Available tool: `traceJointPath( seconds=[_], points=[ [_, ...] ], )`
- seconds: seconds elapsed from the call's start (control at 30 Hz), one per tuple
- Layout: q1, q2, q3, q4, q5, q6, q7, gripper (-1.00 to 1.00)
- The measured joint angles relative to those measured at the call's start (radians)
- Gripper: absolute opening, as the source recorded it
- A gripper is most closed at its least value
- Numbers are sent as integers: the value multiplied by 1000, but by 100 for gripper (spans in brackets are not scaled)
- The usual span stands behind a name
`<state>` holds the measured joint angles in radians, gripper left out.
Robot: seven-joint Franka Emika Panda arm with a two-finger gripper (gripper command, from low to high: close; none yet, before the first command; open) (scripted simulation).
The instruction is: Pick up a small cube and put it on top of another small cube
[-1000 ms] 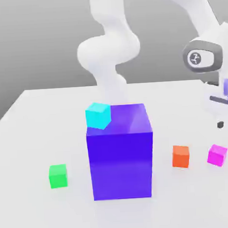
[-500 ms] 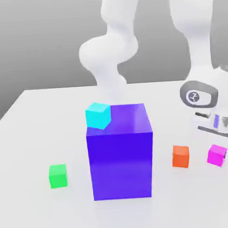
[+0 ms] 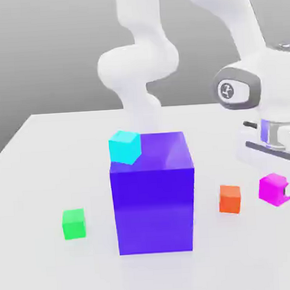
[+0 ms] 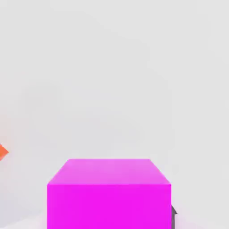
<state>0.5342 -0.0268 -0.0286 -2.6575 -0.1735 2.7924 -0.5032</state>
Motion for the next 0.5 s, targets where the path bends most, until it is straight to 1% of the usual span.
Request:
traceJointPath(
  seconds=[0.33,0.4,0.5],
  points=[
    [-384,-211,-189,5,-193,-43,247,-100],
    [-453,-243,-230,-3,-216,-52,272,-100],
    [-511,-266,-280,-28,-223,-67,269,-100]
  ],
)
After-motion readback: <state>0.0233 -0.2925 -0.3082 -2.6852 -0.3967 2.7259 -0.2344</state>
